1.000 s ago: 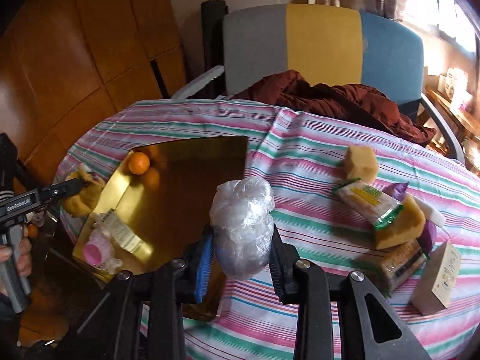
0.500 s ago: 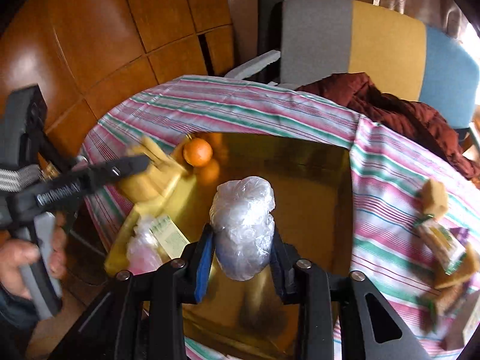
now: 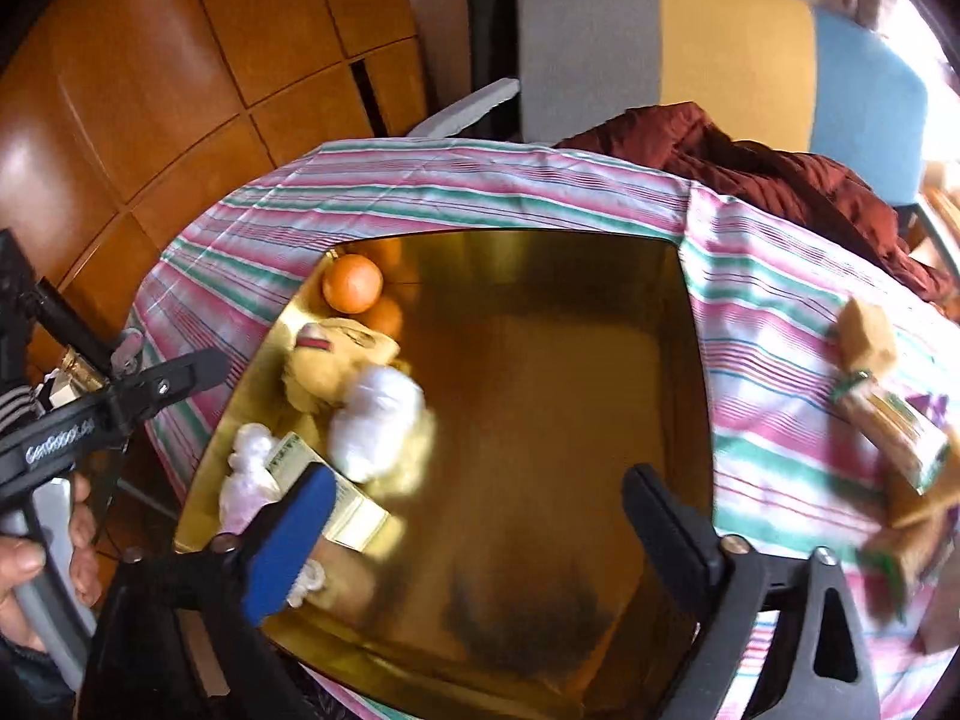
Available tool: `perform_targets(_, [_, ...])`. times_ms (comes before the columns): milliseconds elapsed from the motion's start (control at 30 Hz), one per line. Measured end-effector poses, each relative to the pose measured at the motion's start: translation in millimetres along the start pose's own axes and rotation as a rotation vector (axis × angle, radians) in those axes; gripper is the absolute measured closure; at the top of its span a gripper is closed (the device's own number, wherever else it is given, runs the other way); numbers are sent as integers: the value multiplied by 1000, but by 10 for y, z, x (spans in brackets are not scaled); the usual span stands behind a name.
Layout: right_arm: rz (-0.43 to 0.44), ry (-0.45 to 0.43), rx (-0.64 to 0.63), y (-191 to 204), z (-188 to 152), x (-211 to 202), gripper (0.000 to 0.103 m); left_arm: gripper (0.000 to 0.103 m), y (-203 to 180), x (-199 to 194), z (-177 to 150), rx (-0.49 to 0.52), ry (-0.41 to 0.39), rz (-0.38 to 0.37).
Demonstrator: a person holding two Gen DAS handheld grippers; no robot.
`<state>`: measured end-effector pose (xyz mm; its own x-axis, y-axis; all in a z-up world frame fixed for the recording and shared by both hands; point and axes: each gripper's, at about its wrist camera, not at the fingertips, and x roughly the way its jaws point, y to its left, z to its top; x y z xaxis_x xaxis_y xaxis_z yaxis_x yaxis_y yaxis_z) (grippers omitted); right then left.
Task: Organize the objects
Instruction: 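Lower the toy and the bag into the gold tray and open both tools, then lift both tools away from the gold tray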
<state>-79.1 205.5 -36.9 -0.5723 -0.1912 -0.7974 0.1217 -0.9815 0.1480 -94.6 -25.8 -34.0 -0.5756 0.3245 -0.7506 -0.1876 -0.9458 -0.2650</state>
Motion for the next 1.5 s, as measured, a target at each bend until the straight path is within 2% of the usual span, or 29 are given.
perform_targets(300, [-118,-85,-81,136,-184,-193,0,45,-279,-185,-115,99,-60,77])
perform_targets(400, [-161,-122,-84,149,-211,-253,0,42,-377,-267,-154,146,-97,129])
perform_targets(733, [-177,-150,-35,24,-279,-361,0,42,-515,-369,-207,174,-142,201])
perform_targets(1200, [-232,-190,-18,-56,-330,-468,0,42,-679,-483,-273,242,-202,211])
perform_targets(1500, [-264,-199,20,-246,-330,-536,0,42,-755,-509,-276,264,-204,215])
